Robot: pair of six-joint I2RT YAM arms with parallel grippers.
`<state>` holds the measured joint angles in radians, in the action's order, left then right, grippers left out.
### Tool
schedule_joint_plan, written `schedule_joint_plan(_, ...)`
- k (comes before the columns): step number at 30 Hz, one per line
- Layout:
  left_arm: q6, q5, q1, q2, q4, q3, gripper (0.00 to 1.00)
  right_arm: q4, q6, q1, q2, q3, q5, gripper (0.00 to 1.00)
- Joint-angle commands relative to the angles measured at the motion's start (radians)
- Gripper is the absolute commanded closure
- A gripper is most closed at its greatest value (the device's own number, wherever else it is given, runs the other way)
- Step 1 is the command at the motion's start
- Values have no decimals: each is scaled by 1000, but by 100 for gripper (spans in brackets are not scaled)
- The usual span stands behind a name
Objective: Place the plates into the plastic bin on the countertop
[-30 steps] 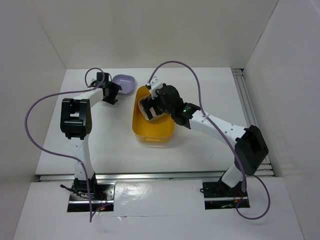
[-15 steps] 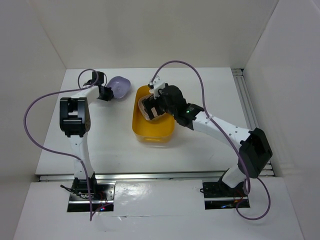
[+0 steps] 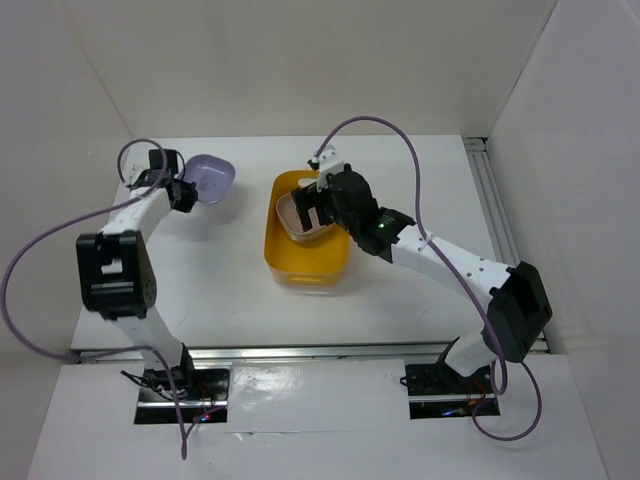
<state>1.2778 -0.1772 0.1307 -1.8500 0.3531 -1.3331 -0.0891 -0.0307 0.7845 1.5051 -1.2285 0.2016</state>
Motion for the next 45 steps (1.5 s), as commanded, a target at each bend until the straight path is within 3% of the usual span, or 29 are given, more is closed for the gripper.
schedule_joint_plan(1,-164,-24,-62,289,-105,38,100,20,-98,7,-81,12,142,0)
schedule_joint_plan(7,-199,8,-233,448,-83,110,100,-86,-178,-2,-163,21,277,0)
schedule_joint_plan(11,-140,-99,-397,466,-37,86,100,-156,-199,-11,-194,11,295,0)
schedule_joint_plan(18,-37,-156,-557,307,56,-52,100,-216,-232,-11,-286,11,306,0)
schedule_joint_plan(27,101,-120,-608,124,147,-129,100,-265,-250,-21,-350,41,297,0)
schedule_joint_plan(28,113,-120,-608,124,161,-129,95,-265,-250,-21,-350,41,297,0)
schedule_joint_plan(29,114,-120,-608,124,161,-129,67,-265,-250,-21,-359,41,297,0)
schedule_joint_plan(30,114,-120,-608,124,147,-129,45,-265,-250,-21,-359,41,297,0)
schedule_joint_plan(32,114,-131,-617,155,138,-120,11,-265,-238,-21,-359,41,285,0)
schedule_joint_plan(33,103,-131,-626,167,138,-120,0,-265,-238,-30,-359,41,285,0)
schedule_joint_plan(41,-102,-287,-717,451,155,-75,0,-299,-259,-50,-322,50,265,0)
schedule_joint_plan(45,-147,-421,-772,619,355,-2,0,-382,-259,-50,-374,41,308,0)
